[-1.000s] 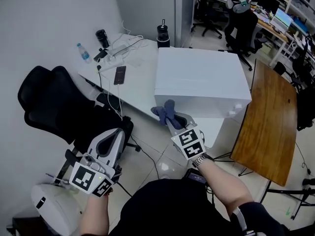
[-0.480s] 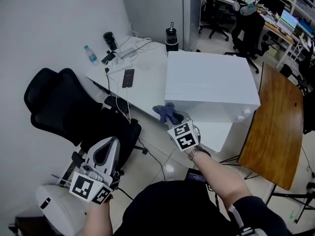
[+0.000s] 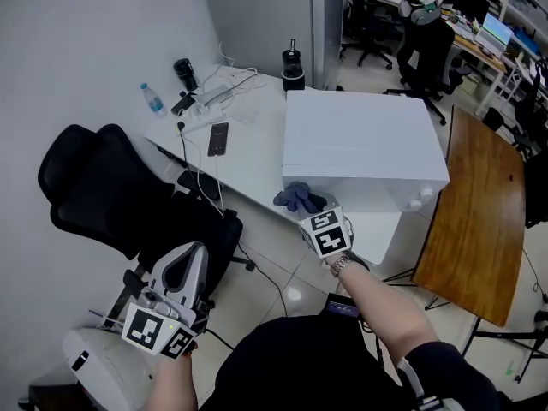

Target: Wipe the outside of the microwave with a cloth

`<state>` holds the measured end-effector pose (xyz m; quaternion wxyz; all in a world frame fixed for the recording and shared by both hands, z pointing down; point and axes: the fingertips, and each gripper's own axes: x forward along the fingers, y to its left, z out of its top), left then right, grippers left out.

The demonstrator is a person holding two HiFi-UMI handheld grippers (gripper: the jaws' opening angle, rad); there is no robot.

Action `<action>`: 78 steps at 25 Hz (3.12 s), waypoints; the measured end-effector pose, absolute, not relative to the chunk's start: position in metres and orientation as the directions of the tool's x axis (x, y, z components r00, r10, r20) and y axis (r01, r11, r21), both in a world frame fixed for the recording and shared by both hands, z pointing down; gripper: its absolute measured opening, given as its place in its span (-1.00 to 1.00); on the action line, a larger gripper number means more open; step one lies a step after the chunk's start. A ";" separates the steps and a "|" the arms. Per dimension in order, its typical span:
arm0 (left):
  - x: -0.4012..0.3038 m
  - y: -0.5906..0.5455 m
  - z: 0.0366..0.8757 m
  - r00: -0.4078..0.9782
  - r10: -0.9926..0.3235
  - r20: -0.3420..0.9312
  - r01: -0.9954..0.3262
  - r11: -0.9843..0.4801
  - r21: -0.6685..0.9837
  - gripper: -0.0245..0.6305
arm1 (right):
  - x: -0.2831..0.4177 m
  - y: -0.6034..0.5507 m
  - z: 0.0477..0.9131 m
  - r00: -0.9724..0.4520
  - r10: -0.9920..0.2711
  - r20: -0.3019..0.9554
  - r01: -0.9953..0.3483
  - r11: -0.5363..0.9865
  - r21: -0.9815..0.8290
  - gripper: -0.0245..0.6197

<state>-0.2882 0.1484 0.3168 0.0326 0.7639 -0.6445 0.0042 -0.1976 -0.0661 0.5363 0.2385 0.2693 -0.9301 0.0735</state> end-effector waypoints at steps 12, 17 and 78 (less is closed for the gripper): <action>-0.264 0.136 0.318 0.244 -0.969 0.047 -0.969 -0.241 0.054 -0.91 | -0.136 -0.086 0.534 -0.665 -0.552 0.503 -0.628 0.778 0.022 -0.72; -0.254 0.129 0.315 0.270 -0.962 0.040 -0.962 -0.268 0.056 -0.91 | -0.106 -0.096 0.534 -0.629 -0.585 0.512 -0.666 0.745 0.033 -0.72; 0.007 0.106 0.304 0.323 -0.943 0.075 -0.946 -0.322 0.031 -0.91 | 0.213 -0.136 0.485 -0.531 -0.724 0.440 -0.800 0.599 0.020 -0.72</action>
